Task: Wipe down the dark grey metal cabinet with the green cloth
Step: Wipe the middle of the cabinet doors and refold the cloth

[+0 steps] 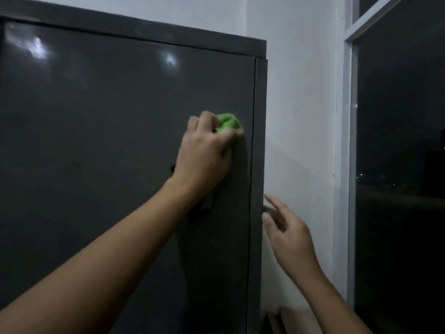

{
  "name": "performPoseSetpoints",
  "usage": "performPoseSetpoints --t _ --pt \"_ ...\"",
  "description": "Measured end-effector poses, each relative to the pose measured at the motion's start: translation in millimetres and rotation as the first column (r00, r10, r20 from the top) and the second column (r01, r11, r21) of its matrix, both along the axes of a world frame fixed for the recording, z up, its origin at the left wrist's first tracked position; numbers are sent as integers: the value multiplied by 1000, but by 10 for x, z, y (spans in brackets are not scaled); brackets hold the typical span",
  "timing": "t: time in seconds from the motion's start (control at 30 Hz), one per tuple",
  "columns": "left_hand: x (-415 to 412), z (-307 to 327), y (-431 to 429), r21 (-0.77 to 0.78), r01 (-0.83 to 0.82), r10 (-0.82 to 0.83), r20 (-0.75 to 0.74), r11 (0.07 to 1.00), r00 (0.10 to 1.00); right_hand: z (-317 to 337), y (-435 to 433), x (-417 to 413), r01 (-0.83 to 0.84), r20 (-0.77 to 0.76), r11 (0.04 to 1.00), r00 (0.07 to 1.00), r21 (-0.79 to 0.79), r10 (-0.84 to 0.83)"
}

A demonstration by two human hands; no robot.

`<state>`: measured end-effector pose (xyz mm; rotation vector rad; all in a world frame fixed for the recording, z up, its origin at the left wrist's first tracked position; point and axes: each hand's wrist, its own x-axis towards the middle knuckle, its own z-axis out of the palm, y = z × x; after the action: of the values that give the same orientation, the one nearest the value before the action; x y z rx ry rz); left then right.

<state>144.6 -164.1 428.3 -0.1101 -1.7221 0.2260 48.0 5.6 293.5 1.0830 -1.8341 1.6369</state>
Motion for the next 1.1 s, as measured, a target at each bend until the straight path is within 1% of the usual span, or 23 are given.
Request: performPoseSetpoints --t 0.07,0.1,0.13,0.17,0.23,0.3,0.37,0.43,0.5,0.53,0.67,0.8,0.93,1.0,1.1 --pt "68 -131 -76 -153 7 10 110 988 994 308 -59 78 13 -56 999 998 -32 -15" --pt "115 -144 -139 -202 3 27 143 979 989 448 -103 131 45 -87 999 995 -12 -46" --pt "171 -113 -207 -222 -8 43 153 975 987 559 -160 181 95 -121 995 989 31 -90" --pt "227 -49 -273 -211 -26 58 147 977 988 642 -229 226 147 -151 986 979 84 -133" --pt "338 150 -424 -123 -55 65 79 991 995 709 -398 311 208 -146 960 972 185 -183" --pt "438 402 -614 -1 -56 56 -36 998 998 646 -564 353 221 -116 947 973 232 -198" --pt "495 630 -771 125 -33 51 -141 992 989 556 -672 339 282 -150 928 956 245 -251" --pt "486 761 -815 227 -17 64 -200 974 978 506 -711 309 334 -174 917 938 219 -301" --pt "449 757 -764 252 -25 81 -213 967 974 487 -739 303 377 -189 906 920 193 -342" --pt "435 715 -735 225 -31 78 -200 974 977 479 -760 306 402 -202 897 909 186 -365" --pt "420 336 -649 19 -32 33 -26 999 999 448 -815 309 481 -253 866 862 134 -440" --pt "492 -345 -627 -120 -25 44 159 992 986 380 -890 328 522 -264 848 834 90 -485" --pt "682 -1028 -834 -133 -21 57 269 991 962 378 -1064 498 527 -292 850 814 8 -502" --pt "830 -1337 -1017 -131 -10 49 299 991 953 391 -1176 667 504 -379 862 807 43 -453" --pt "1104 -1731 -1355 -132 -9 51 319 991 946 347 -1458 986 472 -562 867 765 157 -315"
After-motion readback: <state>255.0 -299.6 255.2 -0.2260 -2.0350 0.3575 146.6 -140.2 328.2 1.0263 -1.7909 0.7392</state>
